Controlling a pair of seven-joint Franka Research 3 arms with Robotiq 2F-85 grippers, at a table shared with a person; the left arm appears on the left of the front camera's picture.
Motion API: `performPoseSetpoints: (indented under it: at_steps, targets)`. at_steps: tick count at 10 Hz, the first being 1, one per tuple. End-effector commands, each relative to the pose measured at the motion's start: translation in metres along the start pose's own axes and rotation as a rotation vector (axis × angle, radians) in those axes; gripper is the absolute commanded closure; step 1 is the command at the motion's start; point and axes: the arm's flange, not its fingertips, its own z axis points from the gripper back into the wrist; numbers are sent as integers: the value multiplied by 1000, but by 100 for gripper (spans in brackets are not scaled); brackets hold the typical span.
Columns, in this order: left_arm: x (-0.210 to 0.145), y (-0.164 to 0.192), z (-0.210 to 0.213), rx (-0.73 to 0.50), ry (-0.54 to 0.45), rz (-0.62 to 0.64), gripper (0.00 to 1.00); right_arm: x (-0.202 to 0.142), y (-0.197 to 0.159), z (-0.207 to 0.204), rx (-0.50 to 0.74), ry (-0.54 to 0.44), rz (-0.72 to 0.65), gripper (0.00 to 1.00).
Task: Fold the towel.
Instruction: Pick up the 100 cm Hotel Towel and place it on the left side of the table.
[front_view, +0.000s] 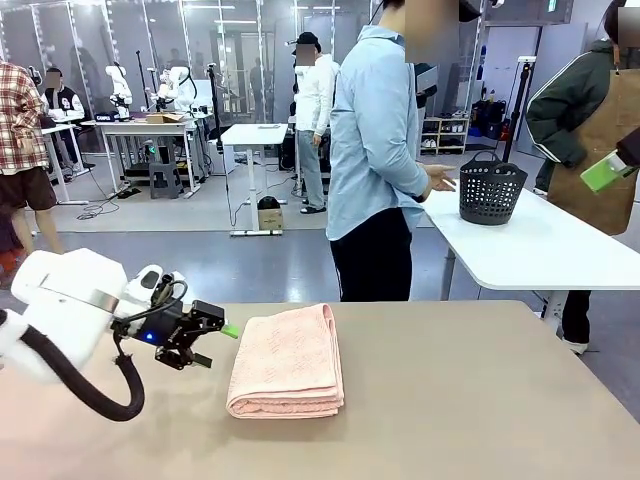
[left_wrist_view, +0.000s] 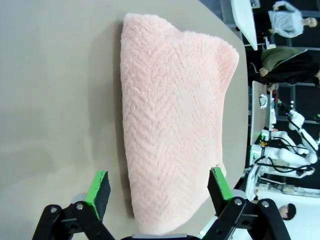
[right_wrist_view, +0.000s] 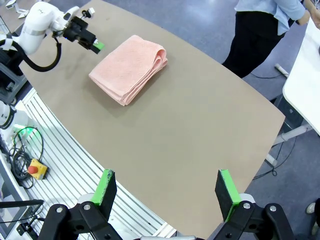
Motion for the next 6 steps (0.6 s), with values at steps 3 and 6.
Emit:
performPoseSetpoints:
  at_steps: [3,6]
  targets:
    - [9,22,-44,-86,-14,-26,0,0,0,-1,-10,3,-17,0]
    - [5,26,-54,-157,-15,3,0,0,0,-1,-10,3,-17,0]
